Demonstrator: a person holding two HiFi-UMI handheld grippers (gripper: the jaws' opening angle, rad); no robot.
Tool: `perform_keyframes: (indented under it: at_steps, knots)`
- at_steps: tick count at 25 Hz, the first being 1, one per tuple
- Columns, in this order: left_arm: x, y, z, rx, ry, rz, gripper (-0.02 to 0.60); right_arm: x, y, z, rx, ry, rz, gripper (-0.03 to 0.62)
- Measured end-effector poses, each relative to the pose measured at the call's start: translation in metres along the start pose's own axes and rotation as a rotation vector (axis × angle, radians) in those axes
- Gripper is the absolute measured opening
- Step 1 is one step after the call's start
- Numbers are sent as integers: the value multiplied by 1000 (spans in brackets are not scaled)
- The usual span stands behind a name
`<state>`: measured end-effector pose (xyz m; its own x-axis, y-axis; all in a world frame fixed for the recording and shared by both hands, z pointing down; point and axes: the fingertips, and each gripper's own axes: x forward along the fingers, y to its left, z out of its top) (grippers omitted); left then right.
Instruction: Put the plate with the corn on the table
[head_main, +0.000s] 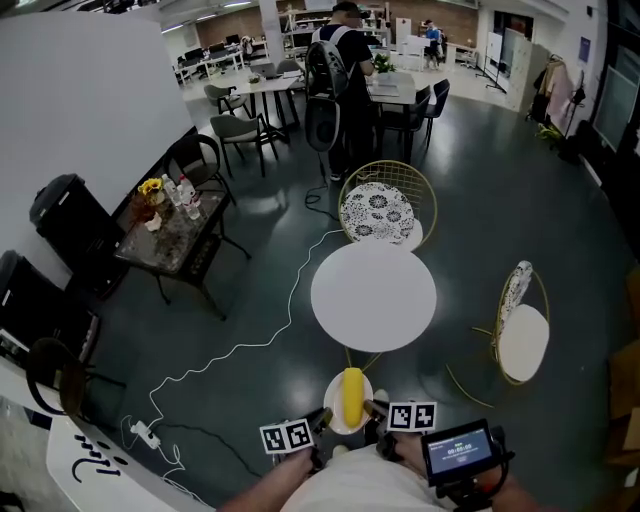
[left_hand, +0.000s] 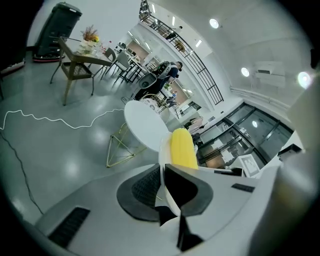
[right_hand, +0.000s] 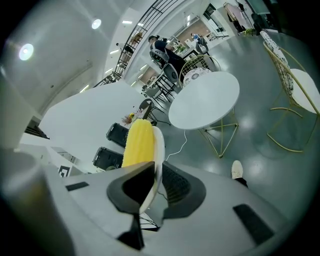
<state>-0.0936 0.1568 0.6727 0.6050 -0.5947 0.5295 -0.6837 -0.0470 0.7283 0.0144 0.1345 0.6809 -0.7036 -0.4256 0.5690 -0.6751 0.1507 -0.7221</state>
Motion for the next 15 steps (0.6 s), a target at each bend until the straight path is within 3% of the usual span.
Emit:
perform_keyframes:
  at_steps: [15]
  knots:
    - [-15,-2,-9,28,0,1,38,-9,10,-15,-5,-4,8,48]
